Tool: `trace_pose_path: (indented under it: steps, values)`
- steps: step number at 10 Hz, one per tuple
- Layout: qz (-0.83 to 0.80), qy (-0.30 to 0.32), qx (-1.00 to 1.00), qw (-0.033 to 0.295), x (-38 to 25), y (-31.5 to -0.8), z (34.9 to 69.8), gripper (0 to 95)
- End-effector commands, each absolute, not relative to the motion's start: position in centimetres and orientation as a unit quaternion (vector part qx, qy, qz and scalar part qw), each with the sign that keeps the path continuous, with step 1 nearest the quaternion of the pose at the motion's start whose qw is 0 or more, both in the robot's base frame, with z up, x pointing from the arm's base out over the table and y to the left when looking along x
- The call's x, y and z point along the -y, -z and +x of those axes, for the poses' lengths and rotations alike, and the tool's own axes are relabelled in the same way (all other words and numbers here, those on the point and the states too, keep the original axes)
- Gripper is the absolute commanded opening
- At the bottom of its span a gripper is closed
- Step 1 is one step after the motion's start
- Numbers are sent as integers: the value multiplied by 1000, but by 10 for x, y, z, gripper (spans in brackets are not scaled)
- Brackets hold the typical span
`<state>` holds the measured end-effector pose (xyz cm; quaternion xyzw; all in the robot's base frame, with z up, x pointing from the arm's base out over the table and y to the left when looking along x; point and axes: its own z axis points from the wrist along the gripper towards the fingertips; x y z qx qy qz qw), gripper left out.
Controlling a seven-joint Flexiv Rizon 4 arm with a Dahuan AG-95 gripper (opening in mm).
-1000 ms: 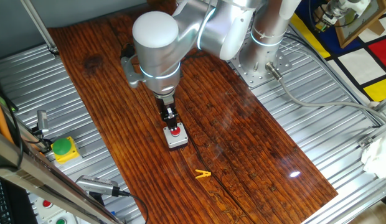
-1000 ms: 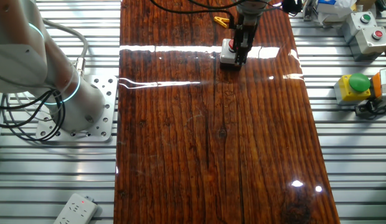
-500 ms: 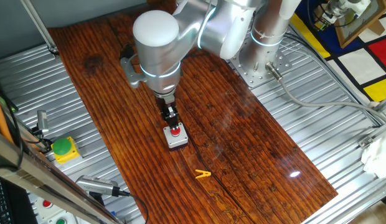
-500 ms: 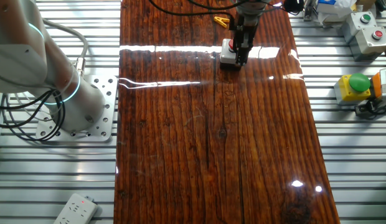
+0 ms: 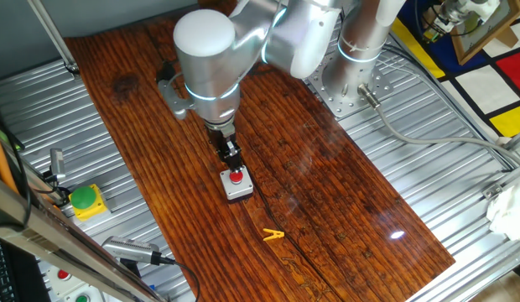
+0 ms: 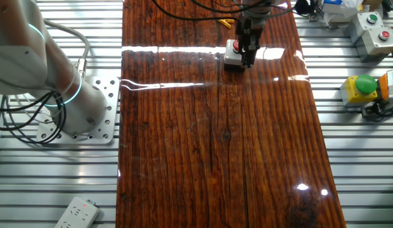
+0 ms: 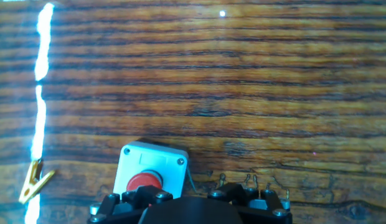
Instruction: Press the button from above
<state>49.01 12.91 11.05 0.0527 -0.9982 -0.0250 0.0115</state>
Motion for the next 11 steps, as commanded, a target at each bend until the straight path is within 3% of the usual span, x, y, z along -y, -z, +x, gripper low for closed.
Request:
trace_pose_path:
  steps: [1, 5, 10, 11]
  values:
    - [65, 28, 997, 16, -130, -111, 490, 760]
    - [46, 18, 998, 38, -130, -111, 490, 760]
    - [6, 12, 1000, 16, -130, -111, 490, 760]
    - [-2, 11, 1000, 12, -130, -111, 490, 570]
